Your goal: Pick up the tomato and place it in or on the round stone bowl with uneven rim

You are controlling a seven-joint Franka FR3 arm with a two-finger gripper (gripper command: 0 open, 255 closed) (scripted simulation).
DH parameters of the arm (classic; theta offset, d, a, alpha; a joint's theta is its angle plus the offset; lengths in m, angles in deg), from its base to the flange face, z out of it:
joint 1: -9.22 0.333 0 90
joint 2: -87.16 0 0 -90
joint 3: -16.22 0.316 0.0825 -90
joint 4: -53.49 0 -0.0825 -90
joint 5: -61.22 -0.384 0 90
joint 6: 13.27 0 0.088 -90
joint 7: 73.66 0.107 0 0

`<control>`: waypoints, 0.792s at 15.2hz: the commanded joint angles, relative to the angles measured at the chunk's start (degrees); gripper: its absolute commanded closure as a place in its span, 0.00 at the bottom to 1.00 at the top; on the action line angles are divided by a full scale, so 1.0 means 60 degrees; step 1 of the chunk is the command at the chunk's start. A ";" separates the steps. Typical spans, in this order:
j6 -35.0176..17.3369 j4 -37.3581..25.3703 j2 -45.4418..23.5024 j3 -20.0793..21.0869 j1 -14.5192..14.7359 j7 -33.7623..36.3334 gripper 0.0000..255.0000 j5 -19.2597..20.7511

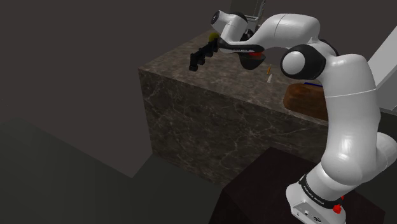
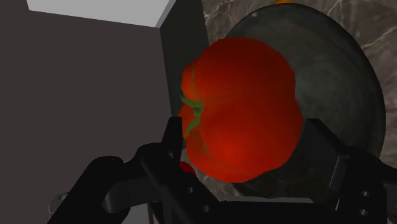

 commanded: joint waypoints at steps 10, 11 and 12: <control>0.0939 -0.1129 -0.0351 0.0063 0.0675 -0.0355 0.00 0.0008; 0.0939 -0.1129 -0.0351 0.0062 0.0675 -0.0355 0.00 0.0008; 0.0939 -0.1127 -0.0349 0.0063 0.0675 -0.0354 0.00 0.0008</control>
